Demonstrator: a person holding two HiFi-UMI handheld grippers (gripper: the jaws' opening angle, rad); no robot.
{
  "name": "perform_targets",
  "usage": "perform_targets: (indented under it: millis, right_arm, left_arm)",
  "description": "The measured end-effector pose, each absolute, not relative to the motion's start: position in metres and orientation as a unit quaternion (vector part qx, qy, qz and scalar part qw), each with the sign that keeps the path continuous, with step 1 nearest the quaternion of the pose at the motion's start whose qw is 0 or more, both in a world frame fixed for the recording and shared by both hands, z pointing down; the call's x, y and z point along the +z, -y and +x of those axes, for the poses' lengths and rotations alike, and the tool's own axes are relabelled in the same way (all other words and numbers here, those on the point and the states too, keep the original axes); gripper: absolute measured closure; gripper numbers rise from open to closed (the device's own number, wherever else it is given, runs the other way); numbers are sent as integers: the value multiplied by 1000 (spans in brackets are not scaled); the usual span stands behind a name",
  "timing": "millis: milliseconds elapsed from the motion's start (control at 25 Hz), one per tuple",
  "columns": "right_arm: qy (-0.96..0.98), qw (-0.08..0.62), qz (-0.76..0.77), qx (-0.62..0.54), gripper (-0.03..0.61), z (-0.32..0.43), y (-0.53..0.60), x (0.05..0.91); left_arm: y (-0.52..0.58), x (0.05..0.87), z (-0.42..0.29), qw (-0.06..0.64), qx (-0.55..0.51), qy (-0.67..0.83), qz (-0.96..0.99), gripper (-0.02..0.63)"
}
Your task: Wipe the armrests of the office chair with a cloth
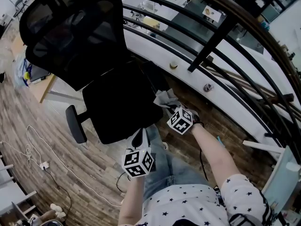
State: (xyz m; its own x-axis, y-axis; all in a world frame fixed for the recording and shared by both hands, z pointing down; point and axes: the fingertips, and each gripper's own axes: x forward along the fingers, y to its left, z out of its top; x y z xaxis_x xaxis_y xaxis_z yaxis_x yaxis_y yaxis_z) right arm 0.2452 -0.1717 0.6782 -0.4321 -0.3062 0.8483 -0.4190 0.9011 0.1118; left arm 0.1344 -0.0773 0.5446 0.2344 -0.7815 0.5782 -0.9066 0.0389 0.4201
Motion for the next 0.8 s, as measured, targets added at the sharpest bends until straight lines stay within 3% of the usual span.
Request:
perform_targets:
  millis: [800]
  right_arm:
    - [887, 362, 270, 92, 551, 243, 95, 550]
  left_arm:
    - [25, 490, 130, 368, 59, 638, 674, 607]
